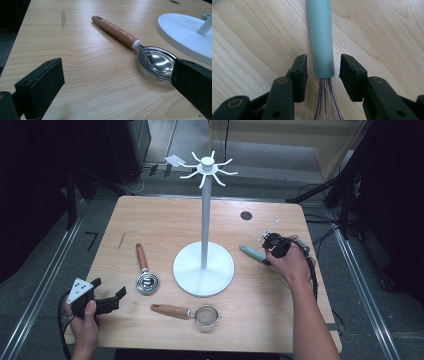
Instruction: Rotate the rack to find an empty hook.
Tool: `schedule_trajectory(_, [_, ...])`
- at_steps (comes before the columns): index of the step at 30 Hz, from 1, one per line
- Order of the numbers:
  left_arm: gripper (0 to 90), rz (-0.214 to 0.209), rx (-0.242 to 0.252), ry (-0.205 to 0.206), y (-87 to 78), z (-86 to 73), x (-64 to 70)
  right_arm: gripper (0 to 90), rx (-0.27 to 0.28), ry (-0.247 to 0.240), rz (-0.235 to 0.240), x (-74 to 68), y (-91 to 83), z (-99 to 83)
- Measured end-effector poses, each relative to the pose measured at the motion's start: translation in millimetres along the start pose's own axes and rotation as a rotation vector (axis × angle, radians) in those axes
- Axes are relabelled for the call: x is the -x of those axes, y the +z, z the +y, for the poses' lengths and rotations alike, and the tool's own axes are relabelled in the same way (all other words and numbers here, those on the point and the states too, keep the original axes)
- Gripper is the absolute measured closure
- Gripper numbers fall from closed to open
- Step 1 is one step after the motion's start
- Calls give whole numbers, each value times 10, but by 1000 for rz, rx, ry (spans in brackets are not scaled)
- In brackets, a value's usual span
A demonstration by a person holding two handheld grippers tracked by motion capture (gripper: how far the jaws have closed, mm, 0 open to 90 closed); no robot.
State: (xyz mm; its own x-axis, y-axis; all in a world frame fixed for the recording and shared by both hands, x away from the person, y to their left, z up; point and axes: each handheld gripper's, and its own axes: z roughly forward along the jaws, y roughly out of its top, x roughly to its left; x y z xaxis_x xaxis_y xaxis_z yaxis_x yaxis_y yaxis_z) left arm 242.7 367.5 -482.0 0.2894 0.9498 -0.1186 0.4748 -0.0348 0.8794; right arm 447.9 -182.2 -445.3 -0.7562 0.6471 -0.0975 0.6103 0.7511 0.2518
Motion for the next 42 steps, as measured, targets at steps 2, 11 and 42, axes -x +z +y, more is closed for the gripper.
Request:
schedule_trajectory(2, [0, -1, 1, -2, 1, -1, -1, 599, -12, 2, -1, 3, 39, 15])
schedule_trajectory(11, [0, -3, 5, -7, 4, -1, -4, 687, -50, -5, 7, -2, 204, 67])
schedule_trajectory(42, [0, 1, 8, -24, 1, -2, -20, 710, -76, 32, 23, 0, 210, 118])
